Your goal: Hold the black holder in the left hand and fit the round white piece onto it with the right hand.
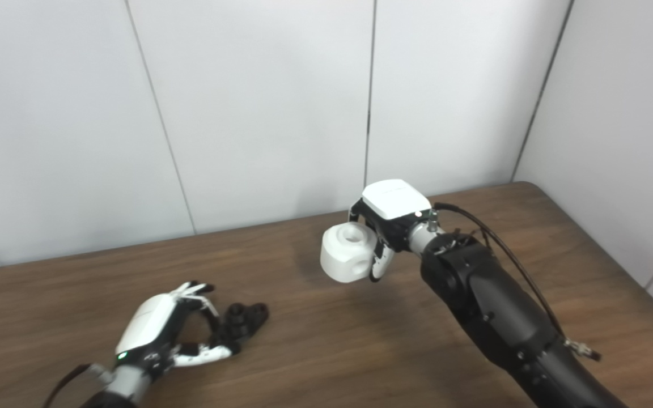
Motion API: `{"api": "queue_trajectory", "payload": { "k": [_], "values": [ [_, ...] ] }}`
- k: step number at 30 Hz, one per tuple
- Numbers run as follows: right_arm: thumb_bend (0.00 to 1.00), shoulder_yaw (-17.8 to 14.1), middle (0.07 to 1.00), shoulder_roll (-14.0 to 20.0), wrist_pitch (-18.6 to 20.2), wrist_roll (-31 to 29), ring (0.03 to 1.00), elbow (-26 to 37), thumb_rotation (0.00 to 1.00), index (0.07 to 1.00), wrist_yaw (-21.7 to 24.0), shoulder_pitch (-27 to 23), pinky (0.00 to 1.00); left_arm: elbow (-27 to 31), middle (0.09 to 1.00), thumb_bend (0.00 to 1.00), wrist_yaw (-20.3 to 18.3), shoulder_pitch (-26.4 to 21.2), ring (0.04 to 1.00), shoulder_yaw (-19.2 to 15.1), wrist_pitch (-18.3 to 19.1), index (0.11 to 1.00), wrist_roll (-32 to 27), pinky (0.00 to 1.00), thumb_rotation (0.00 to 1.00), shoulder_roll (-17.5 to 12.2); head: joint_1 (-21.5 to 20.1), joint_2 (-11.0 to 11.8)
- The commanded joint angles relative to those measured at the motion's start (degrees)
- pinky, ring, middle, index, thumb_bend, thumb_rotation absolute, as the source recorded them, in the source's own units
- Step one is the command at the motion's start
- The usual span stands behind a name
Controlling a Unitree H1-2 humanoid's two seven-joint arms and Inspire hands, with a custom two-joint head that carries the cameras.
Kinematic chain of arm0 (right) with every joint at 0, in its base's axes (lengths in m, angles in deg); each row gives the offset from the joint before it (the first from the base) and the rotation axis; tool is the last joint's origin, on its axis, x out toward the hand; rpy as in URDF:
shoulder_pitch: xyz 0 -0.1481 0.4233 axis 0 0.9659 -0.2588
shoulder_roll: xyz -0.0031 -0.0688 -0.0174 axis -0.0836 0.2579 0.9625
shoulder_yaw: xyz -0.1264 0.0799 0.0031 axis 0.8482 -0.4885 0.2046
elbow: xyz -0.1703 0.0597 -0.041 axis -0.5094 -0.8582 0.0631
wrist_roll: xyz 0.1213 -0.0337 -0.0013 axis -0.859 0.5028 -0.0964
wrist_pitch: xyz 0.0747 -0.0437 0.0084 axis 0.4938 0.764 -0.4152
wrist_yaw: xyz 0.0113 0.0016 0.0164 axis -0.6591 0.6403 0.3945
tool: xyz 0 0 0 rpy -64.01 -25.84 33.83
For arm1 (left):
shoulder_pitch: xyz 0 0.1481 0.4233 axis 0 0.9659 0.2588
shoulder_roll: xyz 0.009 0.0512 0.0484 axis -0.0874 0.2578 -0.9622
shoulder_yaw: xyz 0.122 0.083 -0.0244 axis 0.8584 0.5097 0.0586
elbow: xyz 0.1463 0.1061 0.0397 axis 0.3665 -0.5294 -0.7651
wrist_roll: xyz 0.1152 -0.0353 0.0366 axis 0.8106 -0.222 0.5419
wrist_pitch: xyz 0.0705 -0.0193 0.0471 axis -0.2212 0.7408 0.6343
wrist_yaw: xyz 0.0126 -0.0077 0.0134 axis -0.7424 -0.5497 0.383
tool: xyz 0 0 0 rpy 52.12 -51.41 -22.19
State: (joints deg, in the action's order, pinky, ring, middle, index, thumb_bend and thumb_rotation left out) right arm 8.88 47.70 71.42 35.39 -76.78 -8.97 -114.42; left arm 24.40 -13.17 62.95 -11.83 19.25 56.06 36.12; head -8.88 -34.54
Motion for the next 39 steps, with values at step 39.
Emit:
{"api": "queue_trajectory", "payload": {
  "k": [39],
  "values": [
    [0.52, 5.7, 0.387, -10.7, -2.5, 3.6, 0.229, -0.3, 0.0, 0.507, 2.9, -5.8, 0.16, -1.3, 0.876, 0.52, -2.1, 3.4, 0.96, 8.5, 1.1, 0.479, 0.9, 0.96, 0.04, 3.5, 1.2, -1.0]
  ]
}}
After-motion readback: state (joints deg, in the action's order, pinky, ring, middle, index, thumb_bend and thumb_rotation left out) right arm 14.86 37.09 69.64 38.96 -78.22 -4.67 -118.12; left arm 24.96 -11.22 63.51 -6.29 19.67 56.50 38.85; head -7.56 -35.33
